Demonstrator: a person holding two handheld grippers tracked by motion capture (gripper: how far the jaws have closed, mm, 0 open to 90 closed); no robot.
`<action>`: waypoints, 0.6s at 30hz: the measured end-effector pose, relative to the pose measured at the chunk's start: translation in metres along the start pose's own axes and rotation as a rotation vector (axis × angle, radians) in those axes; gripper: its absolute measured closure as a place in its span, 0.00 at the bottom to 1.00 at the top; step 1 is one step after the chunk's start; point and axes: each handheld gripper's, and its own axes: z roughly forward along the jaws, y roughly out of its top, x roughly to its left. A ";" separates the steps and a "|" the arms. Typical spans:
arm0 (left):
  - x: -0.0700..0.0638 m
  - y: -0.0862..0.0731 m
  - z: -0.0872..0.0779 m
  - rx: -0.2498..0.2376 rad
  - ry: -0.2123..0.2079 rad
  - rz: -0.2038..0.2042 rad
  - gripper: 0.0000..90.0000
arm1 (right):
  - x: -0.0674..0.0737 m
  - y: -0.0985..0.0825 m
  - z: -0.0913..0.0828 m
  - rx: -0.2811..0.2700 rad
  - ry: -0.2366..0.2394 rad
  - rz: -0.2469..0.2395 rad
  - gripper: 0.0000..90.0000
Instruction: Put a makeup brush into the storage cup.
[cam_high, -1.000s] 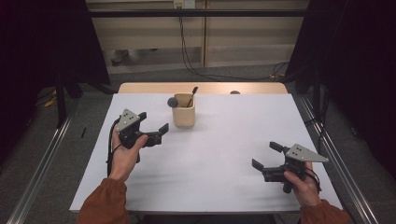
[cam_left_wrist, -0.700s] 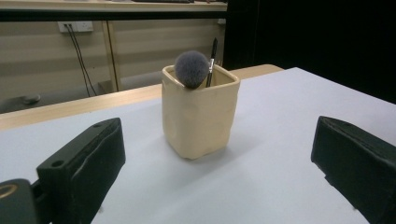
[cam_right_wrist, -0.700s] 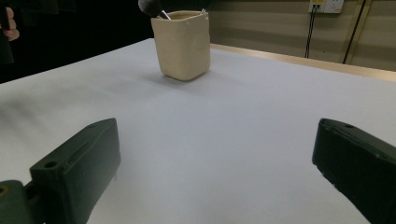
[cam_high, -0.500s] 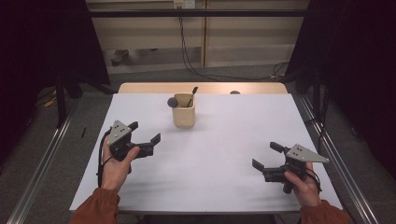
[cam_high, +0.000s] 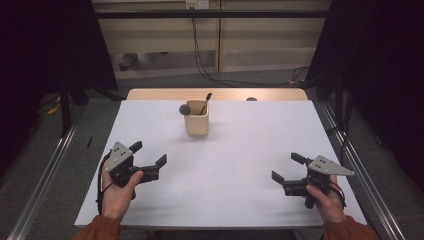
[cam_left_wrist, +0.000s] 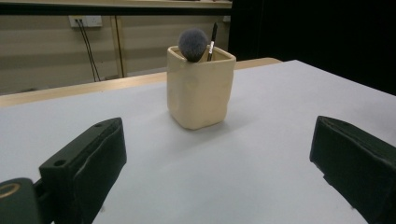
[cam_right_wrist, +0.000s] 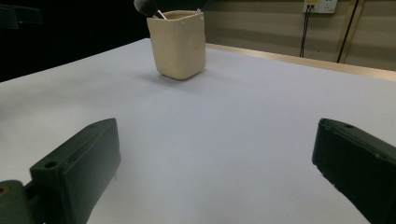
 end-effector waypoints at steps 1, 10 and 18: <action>-0.001 -0.001 -0.001 0.001 0.001 0.000 0.04 | 0.000 0.000 0.000 0.000 -0.002 0.000 0.01; -0.001 -0.008 -0.010 0.018 0.012 -0.003 0.04 | 0.000 0.000 0.000 0.001 0.001 -0.001 0.01; -0.003 -0.015 -0.019 0.039 0.027 0.000 0.04 | -0.001 0.000 0.000 0.001 0.003 -0.004 0.01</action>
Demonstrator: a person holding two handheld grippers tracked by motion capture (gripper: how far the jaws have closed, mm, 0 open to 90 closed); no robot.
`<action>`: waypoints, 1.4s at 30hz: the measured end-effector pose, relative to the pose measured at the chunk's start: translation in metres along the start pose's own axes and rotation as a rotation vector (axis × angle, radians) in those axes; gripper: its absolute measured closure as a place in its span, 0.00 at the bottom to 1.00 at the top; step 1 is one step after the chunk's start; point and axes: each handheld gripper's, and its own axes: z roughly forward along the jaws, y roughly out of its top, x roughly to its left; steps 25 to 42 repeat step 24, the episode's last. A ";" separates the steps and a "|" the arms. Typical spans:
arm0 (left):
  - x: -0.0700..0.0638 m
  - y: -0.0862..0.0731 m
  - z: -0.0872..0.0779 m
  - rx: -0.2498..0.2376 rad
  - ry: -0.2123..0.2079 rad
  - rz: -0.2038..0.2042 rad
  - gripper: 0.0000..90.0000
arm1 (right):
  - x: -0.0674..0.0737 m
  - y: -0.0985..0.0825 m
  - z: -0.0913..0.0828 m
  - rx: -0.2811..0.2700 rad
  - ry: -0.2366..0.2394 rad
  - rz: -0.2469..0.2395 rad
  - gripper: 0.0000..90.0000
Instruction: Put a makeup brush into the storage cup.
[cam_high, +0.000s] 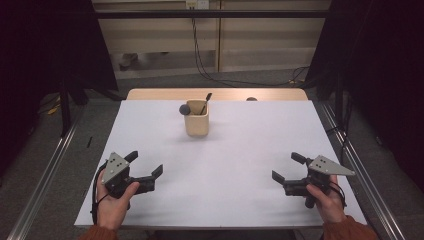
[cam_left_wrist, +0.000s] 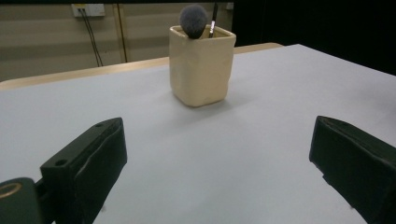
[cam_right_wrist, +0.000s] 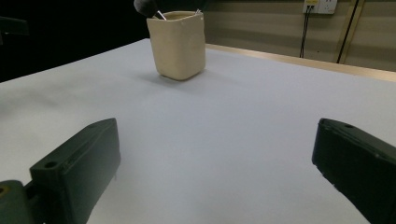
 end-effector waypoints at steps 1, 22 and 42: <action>0.000 0.000 -0.001 0.005 -0.005 0.003 0.04 | 0.000 0.000 0.000 0.000 0.000 0.000 0.01; -0.004 -0.012 -0.013 -0.002 0.006 0.027 0.04 | -0.002 0.000 0.003 0.002 0.008 -0.003 0.01; -0.004 -0.013 -0.012 -0.003 0.007 0.018 0.04 | -0.002 -0.001 0.002 0.003 0.007 -0.002 0.01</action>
